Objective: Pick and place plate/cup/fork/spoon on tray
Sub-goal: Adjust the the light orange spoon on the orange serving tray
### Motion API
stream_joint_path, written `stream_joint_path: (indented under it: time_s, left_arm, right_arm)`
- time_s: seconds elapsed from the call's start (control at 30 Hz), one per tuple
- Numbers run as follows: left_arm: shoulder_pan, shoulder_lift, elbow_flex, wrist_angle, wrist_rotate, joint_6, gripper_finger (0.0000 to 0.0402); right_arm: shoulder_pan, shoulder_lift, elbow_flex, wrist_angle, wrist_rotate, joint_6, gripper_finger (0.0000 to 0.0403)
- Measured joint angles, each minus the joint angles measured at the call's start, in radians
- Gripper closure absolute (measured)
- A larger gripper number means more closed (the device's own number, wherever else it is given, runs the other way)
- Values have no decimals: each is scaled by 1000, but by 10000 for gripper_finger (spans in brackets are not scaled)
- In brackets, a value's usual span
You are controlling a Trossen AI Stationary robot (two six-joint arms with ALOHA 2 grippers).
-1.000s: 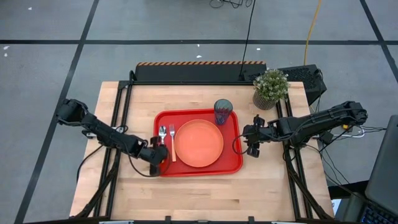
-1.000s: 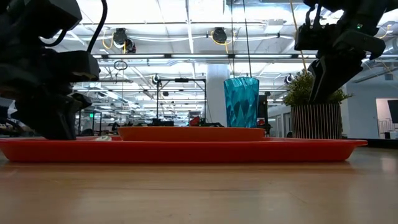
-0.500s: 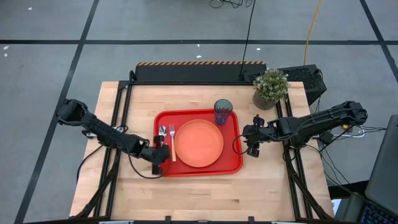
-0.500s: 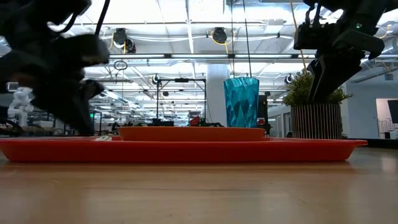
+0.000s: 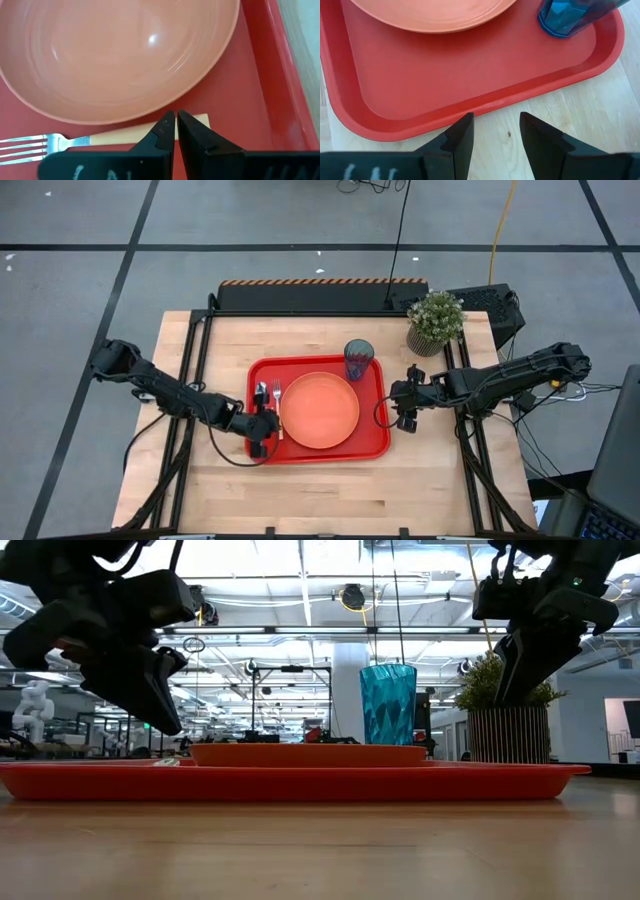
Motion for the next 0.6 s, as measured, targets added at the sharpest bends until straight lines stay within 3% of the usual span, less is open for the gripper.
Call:
stream_joint_path:
  time_s: [0.3, 0.6]
  left_arm:
    - [18, 0, 0, -94, -88, -19, 376]
    - [150, 0, 0, -143, -195, 9, 376]
  right_arm:
    - [0, 0, 0, 0, 0, -1, 250]
    - [0, 0, 0, 16, 1, -11, 250]
